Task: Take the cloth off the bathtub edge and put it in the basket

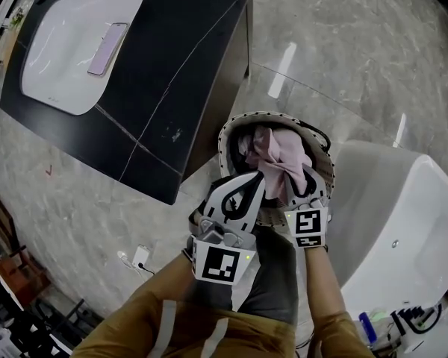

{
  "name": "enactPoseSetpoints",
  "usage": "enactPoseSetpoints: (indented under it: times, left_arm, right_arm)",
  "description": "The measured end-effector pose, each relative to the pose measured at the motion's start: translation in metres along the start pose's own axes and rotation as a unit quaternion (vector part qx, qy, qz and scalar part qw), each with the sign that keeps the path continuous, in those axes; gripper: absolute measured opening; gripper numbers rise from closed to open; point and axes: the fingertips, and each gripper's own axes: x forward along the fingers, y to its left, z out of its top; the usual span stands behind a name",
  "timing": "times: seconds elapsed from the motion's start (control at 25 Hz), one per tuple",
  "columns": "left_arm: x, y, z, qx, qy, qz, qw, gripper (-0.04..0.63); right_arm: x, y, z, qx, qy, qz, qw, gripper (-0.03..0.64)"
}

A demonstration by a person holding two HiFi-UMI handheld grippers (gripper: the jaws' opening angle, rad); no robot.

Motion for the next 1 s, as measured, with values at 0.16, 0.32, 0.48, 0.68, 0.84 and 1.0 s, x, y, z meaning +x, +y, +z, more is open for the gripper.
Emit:
enactPoseSetpoints:
  times: [0.16,0.32,0.48,0.68,0.84,1.0]
  left_arm:
    - [0.003,0.001,-0.003,0.001,-0.003,0.005,1.0000,0.004]
    - [0.007,-0.001,-0.006,0.000,-0.003,0.005,1.0000,0.004]
    - [0.007,-0.003,-0.004,-0.012,-0.006,0.011,0.9998,0.005]
    - [0.005,-0.004,0.010,-0.013,-0.007,0.013,0.9998,0.003]
    - [0.000,-0.004,0.027,-0.014,-0.007,0.015,0.9998,0.005]
    - [-0.008,-0.006,0.049,-0.016,-0.006,0.015,0.9997,0.004]
  right_arm:
    - [0.017,0.002,-0.028,0.014,0.065,0.030,0.997,0.179]
    - [0.022,-0.003,-0.036,0.015,0.082,0.026,0.996,0.215]
    - [0.019,-0.010,-0.033,0.017,0.084,0.019,0.996,0.227]
    - [0.005,-0.011,-0.022,0.015,0.078,0.018,0.997,0.227]
    - [-0.016,-0.013,0.000,0.024,0.046,0.012,0.999,0.225]
    - [-0.052,-0.023,0.027,0.029,0.013,-0.010,0.999,0.127]
